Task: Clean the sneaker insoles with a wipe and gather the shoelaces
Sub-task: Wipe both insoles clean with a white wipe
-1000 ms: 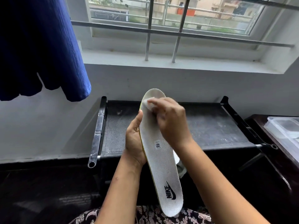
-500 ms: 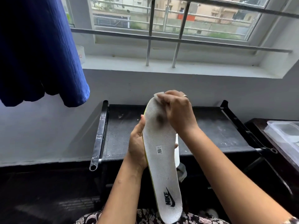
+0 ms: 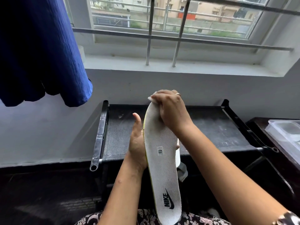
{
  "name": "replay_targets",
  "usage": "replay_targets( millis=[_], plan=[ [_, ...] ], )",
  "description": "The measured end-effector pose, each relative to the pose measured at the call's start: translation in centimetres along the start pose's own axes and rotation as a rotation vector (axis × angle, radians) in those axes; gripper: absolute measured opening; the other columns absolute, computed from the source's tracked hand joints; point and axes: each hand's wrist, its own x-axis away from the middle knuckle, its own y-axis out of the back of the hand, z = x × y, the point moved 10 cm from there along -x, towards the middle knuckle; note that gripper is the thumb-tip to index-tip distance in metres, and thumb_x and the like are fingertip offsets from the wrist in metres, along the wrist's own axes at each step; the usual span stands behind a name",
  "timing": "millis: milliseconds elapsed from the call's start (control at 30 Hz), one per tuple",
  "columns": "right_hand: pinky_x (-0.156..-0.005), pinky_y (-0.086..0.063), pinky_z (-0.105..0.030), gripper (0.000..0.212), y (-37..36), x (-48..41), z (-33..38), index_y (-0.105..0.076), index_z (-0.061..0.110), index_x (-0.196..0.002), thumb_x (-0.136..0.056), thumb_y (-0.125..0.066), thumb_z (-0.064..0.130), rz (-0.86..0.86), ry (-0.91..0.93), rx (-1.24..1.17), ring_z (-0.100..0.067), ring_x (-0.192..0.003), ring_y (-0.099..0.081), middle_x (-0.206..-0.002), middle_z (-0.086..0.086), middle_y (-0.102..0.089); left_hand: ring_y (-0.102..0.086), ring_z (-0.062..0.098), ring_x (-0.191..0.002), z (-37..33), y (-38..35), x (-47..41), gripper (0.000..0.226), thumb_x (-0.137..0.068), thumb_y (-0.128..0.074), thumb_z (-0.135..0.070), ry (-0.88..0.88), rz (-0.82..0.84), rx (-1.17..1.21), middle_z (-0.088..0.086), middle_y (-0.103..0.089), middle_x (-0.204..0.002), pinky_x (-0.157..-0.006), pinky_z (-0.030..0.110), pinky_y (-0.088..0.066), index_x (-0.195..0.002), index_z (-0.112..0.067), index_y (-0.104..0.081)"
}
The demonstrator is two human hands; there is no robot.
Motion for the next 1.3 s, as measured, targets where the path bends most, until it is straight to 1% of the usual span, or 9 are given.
replay_targets(
  millis=[167,267,400,533,700,867,967,1100,1300],
  plan=[
    [-0.085,-0.041,-0.027,0.027,-1.2,3.5,3.3,-0.073,0.014,-0.097,-0.079,-0.061,-0.001,0.034,0.112,-0.094,-0.021,-0.093,-0.066,-0.102,0.000,-0.072,-0.064,0.027,-0.106,-0.6,1.6,-0.2,0.076,-0.094,-0.018,-0.058,-0.057,-0.125,0.096,0.017,-0.068,-0.111,-0.094,0.036,-0.049,-0.106,-0.006,-0.072],
    [-0.091,-0.041,-0.020,0.030,-0.9,6.4,4.3,-0.072,0.012,-0.103,-0.081,-0.055,0.000,0.054,0.061,-0.231,-0.021,-0.099,-0.063,-0.108,-0.003,-0.070,-0.046,0.037,-0.128,-0.4,2.1,-0.1,0.082,-0.093,-0.019,-0.061,-0.020,-0.146,0.080,0.025,-0.061,-0.117,-0.114,0.046,-0.027,-0.107,0.003,-0.069],
    [-0.092,-0.044,-0.021,0.037,-0.9,9.6,4.8,-0.072,0.016,-0.104,-0.082,-0.043,0.020,0.143,0.048,-0.354,-0.012,-0.102,-0.062,-0.110,0.001,-0.070,-0.057,0.043,-0.111,-0.2,2.4,0.2,0.095,-0.085,-0.021,-0.073,0.032,-0.163,0.063,0.037,-0.059,-0.113,-0.108,0.049,-0.033,-0.094,0.006,-0.073],
    [-0.091,-0.043,-0.017,0.034,-0.5,10.5,4.3,-0.072,0.019,-0.104,-0.083,-0.046,0.018,0.187,0.086,-0.372,-0.010,-0.100,-0.061,-0.109,0.004,-0.069,-0.053,0.046,-0.113,-0.3,2.0,0.5,0.092,-0.082,-0.028,-0.075,0.037,-0.219,0.089,0.040,-0.054,-0.117,-0.104,0.051,-0.037,-0.097,0.004,-0.072],
    [-0.080,-0.041,-0.027,0.026,0.5,6.1,3.6,-0.072,0.010,-0.085,-0.069,-0.062,-0.008,0.026,0.204,-0.081,-0.024,-0.077,-0.066,-0.089,-0.004,-0.073,-0.060,0.032,-0.109,-0.3,0.3,0.3,0.069,-0.088,-0.042,-0.052,0.020,-0.104,0.124,0.023,-0.059,-0.120,-0.099,0.043,-0.045,-0.128,0.004,-0.052],
    [-0.076,-0.038,-0.027,0.022,0.9,1.6,-1.0,-0.069,0.010,-0.079,-0.070,-0.062,-0.008,-0.074,0.058,0.120,-0.028,-0.075,-0.067,-0.084,-0.003,-0.073,-0.061,0.037,-0.099,-0.3,0.4,0.4,0.049,-0.086,-0.045,-0.035,0.020,-0.115,0.020,0.018,-0.064,-0.114,-0.091,0.059,-0.042,-0.123,-0.007,-0.060],
    [-0.076,-0.040,-0.028,0.017,0.7,3.0,-0.4,-0.068,0.010,-0.080,-0.077,-0.059,-0.004,-0.098,0.040,0.125,-0.025,-0.074,-0.065,-0.085,-0.002,-0.072,-0.063,0.035,-0.100,-0.9,0.9,0.4,0.050,-0.088,-0.042,-0.035,-0.028,-0.135,0.067,0.019,-0.065,-0.113,-0.089,0.054,-0.048,-0.123,-0.003,-0.060],
    [-0.084,-0.044,-0.028,0.019,-0.7,8.3,1.3,-0.070,0.015,-0.094,-0.081,-0.062,0.003,-0.023,0.053,-0.016,-0.023,-0.087,-0.066,-0.099,0.002,-0.072,-0.067,0.032,-0.093,-1.3,2.2,0.5,0.057,-0.091,-0.036,-0.043,-0.048,-0.194,0.130,0.021,-0.068,-0.102,-0.090,0.044,-0.050,-0.100,0.001,-0.072],
    [-0.091,-0.044,-0.019,0.020,0.5,13.3,0.7,-0.074,0.024,-0.092,-0.082,-0.059,0.015,0.071,-0.130,-0.297,-0.003,-0.100,-0.061,-0.100,0.017,-0.070,-0.056,0.040,-0.106,-1.4,3.1,0.6,0.064,-0.090,-0.033,-0.055,-0.068,-0.228,0.198,0.022,-0.067,-0.105,-0.103,0.062,-0.031,-0.099,-0.006,-0.073]
  ],
)
